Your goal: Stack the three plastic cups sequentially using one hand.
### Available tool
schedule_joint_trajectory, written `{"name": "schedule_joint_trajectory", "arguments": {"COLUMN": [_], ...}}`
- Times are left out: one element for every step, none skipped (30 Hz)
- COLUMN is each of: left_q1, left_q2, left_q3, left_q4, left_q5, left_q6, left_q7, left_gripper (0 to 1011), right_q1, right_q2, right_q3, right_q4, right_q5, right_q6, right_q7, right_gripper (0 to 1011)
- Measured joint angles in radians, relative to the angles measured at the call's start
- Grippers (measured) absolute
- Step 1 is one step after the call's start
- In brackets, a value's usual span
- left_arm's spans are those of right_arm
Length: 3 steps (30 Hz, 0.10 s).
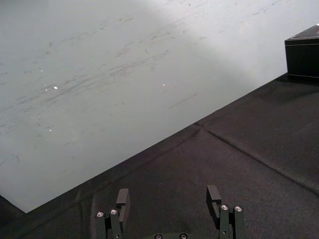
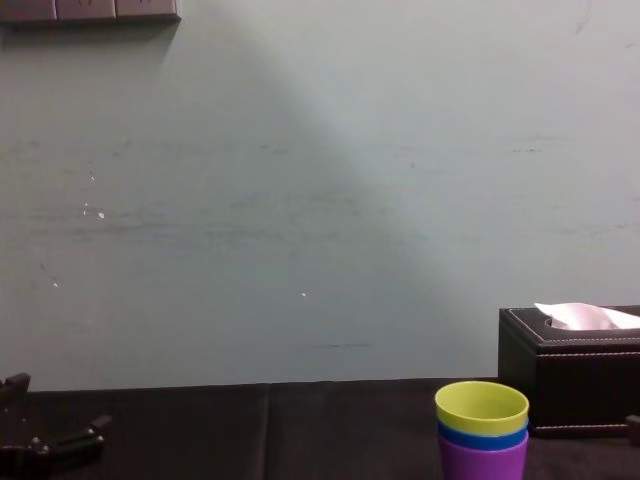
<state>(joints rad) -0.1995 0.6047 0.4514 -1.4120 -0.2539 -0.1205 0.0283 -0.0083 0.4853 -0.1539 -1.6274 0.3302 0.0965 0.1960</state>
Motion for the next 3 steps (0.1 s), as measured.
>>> {"name": "schedule_joint_trajectory", "arguments": {"left_q1": [0.000, 0.000, 0.000], "left_q2": [0.000, 0.000, 0.000], "left_q3": [0.000, 0.000, 0.000], "left_q4": [0.000, 0.000, 0.000], "left_q5": [0.000, 0.000, 0.000], "left_q6": [0.000, 0.000, 0.000], "left_q7": [0.000, 0.000, 0.000], "left_gripper": [1011, 1011, 1011], "right_q1": [0.000, 0.000, 0.000], "right_q2": [0.000, 0.000, 0.000], "right_q3": [0.000, 0.000, 0.000], "right_q4": [-0.001, -0.001, -0.001], "right_q5": [0.000, 0.000, 0.000], "right_q6": [0.000, 0.000, 0.000], "right_q7": [0.000, 0.000, 0.000], "right_gripper": [1003, 1003, 1003]}}
